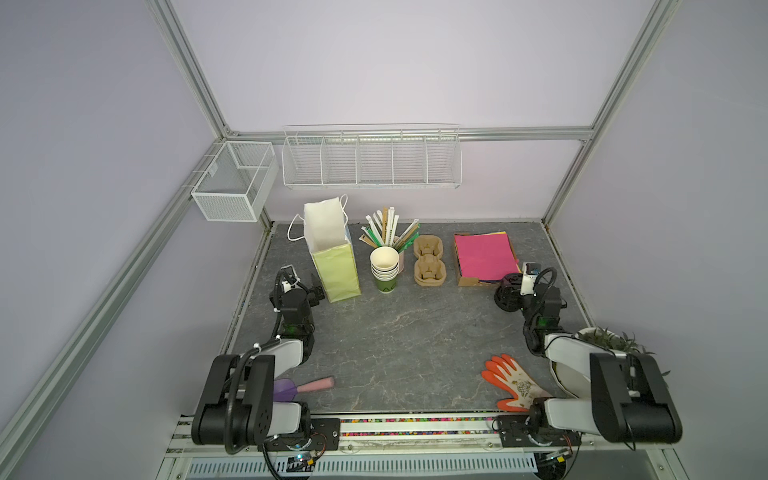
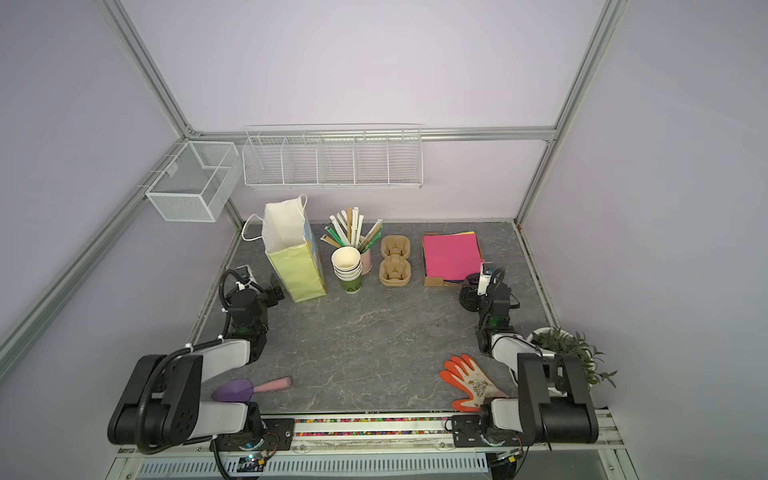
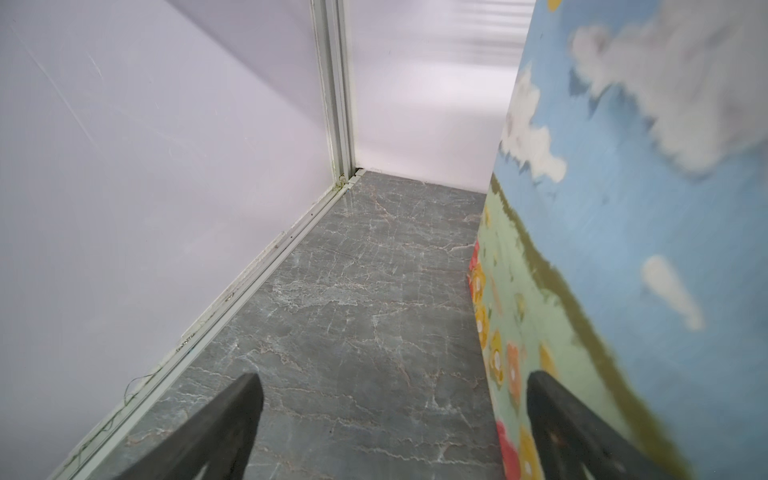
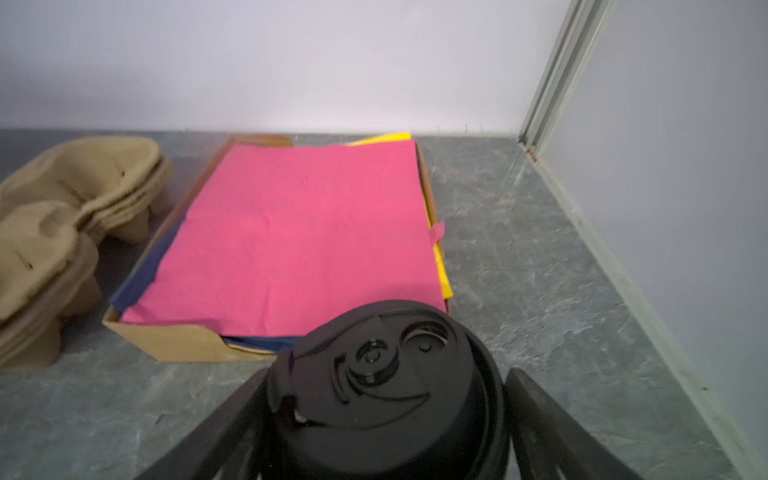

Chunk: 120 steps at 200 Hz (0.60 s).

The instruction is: Pack the takeout coffee

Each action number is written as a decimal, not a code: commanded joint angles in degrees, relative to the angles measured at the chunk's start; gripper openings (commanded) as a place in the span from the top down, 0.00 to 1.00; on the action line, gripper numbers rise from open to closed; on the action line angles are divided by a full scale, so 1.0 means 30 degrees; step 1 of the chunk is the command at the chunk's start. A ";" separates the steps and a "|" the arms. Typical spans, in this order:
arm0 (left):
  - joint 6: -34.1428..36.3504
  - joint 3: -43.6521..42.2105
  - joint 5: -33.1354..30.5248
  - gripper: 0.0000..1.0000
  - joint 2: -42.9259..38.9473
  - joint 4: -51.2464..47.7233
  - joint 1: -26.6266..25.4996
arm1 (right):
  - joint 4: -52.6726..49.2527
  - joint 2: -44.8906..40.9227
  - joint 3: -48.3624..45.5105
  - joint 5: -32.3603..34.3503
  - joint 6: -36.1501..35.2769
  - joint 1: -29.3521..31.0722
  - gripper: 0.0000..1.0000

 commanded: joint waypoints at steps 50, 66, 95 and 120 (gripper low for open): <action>-0.9233 0.3718 0.0355 0.01 -0.7789 -1.1804 -0.0065 | -1.3984 -0.8335 0.6357 0.3303 1.1799 0.1869 0.11; -1.3113 0.4776 -0.1666 0.01 -0.9690 -1.5666 -0.0065 | -1.5758 -0.8221 0.7977 0.1054 1.1210 0.1619 0.11; -1.2327 0.5561 0.0911 0.01 -1.1963 -1.6763 -0.0086 | -1.8405 -0.6755 1.0386 -0.0381 1.0184 0.1742 0.12; -1.2324 0.6480 0.2358 0.01 -1.2559 -1.8499 -0.0130 | -2.1712 -0.5237 1.2106 -0.0933 0.9573 0.1900 0.12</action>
